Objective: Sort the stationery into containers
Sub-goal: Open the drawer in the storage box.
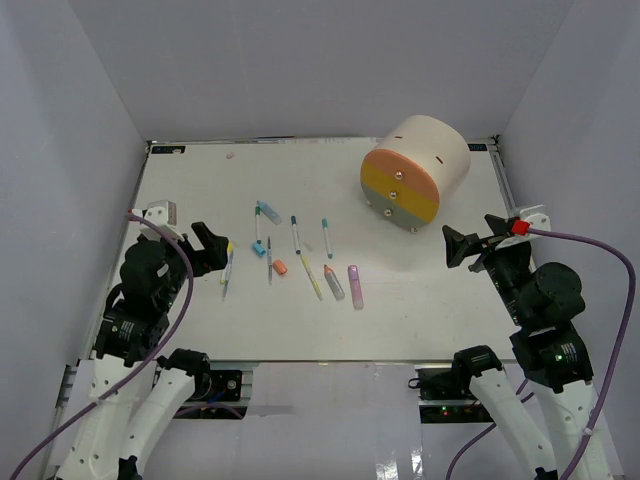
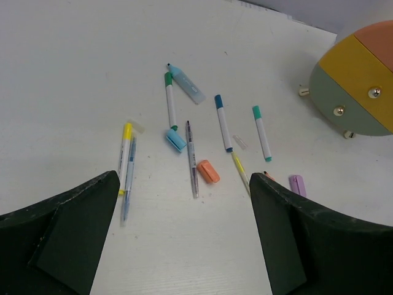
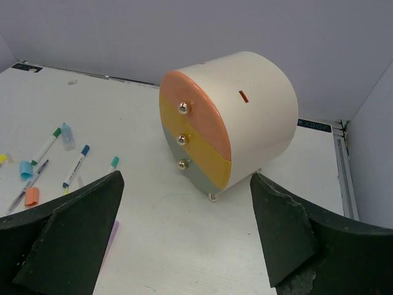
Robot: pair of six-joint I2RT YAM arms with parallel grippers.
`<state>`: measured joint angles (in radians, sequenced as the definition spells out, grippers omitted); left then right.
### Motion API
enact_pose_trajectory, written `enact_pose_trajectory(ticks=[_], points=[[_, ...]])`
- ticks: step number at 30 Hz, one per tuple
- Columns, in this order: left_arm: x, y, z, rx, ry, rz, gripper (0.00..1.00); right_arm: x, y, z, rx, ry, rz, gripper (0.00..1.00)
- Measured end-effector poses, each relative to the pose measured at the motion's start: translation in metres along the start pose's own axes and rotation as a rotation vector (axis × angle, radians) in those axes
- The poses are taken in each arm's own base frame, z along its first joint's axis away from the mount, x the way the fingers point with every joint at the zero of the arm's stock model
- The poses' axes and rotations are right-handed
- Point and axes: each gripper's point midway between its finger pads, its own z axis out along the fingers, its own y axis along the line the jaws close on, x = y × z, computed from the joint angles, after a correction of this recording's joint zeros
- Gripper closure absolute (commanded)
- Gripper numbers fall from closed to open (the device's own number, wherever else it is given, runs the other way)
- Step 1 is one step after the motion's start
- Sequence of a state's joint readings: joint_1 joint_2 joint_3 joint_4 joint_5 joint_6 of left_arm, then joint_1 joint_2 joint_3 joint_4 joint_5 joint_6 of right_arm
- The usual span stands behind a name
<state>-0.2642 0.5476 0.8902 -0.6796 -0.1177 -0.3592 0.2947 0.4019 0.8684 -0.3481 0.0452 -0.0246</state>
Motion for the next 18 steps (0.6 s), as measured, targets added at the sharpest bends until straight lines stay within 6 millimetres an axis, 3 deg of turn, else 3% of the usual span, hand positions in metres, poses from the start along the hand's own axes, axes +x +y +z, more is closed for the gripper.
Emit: enact_pose_trajectory(ticks=[12, 18], points=[[0.018, 0.000, 0.014, 0.007, 0.049, -0.003, 0.02, 0.007, -0.001, 0.007, 0.009, 0.021, 0.025, 0.10], [0.024, -0.002, 0.024, 0.022, 0.058, -0.004, 0.02, 0.027, -0.009, 0.011, 0.071, 0.054, 0.077, 0.10]])
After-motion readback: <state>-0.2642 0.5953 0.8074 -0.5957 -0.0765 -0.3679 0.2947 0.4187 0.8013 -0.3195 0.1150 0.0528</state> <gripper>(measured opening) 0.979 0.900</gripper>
